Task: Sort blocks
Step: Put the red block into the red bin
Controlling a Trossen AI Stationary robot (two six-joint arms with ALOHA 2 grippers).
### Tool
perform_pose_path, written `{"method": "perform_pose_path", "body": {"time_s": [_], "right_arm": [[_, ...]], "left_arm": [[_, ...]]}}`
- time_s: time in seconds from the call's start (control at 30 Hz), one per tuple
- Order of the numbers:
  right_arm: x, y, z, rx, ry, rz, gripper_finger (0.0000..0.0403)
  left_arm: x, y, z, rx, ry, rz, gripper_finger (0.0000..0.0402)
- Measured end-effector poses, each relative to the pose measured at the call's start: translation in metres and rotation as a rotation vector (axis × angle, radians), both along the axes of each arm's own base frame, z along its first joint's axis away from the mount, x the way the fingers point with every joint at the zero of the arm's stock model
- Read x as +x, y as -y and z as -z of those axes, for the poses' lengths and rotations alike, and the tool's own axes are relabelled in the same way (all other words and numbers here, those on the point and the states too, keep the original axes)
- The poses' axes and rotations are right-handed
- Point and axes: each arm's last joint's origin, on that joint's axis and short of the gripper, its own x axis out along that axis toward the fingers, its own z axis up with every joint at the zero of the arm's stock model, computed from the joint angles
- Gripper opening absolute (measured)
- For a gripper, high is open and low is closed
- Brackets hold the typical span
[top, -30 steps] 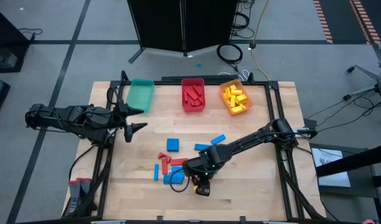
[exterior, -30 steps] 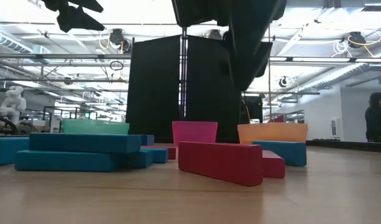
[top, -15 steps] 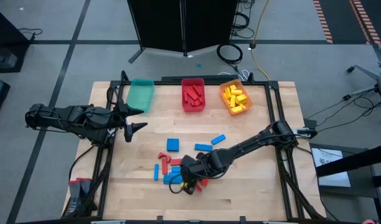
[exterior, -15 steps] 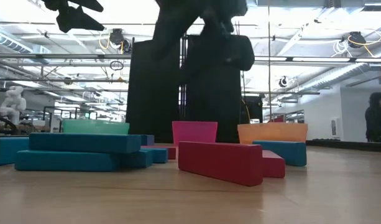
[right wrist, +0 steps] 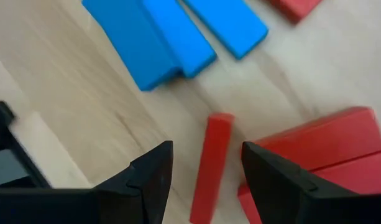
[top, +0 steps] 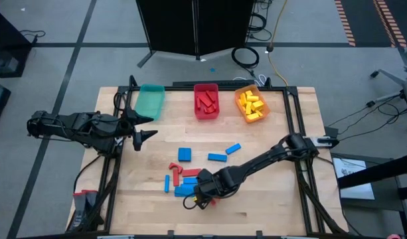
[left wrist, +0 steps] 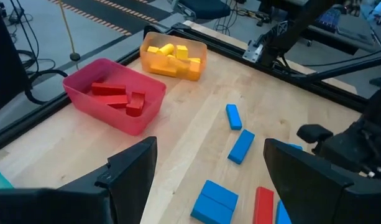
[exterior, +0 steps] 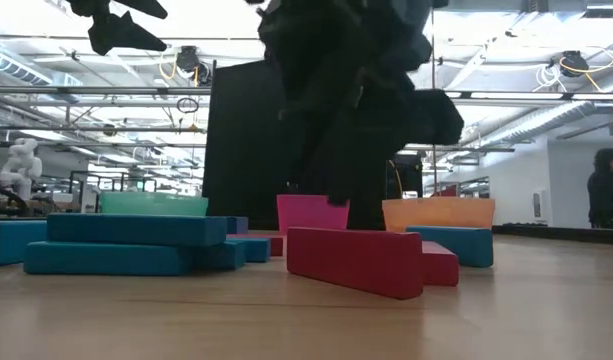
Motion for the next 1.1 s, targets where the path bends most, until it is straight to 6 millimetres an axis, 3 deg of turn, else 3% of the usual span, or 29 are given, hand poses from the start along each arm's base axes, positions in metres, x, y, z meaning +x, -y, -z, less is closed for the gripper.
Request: {"method": "perform_pose_path", "body": {"time_s": [0.4,0.5,0.6,0.67,0.7,0.83,0.97,1.1], "right_arm": [[0.003,-0.018,0.039,0.018,-0.055,-0.019,0.0185],[0.002,-0.018,0.044,0.028,-0.093,0.005,0.0159],[0.001,-0.017,0.045,0.013,-0.104,0.011,0.0098],[-0.001,-0.016,0.044,0.005,-0.109,0.013,0.0044],[-0.001,-0.016,0.044,0.000,-0.111,0.009,0.0038],[0.000,-0.013,0.044,-0.004,-0.115,0.016,0.0038],[0.004,-0.014,0.032,-0.042,-0.080,-0.010,0.0038],[0.015,-0.001,-0.002,-0.092,-0.034,-0.031,0.0038]], "left_arm": [[0.000,0.000,0.000,-0.024,0.007,-0.009,0.0302],[0.000,0.000,0.000,-0.024,0.007,-0.009,0.0302],[0.000,0.000,0.000,-0.024,0.007,-0.009,0.0302],[0.000,0.000,0.000,-0.024,0.007,-0.008,0.0302],[0.000,0.000,0.000,-0.024,0.007,-0.008,0.0302],[0.000,0.000,0.000,-0.016,0.003,-0.005,0.0302],[-0.001,0.000,0.003,-0.011,-0.030,-0.006,0.0302],[-0.002,0.000,0.005,-0.007,-0.050,-0.006,0.0302]]}}
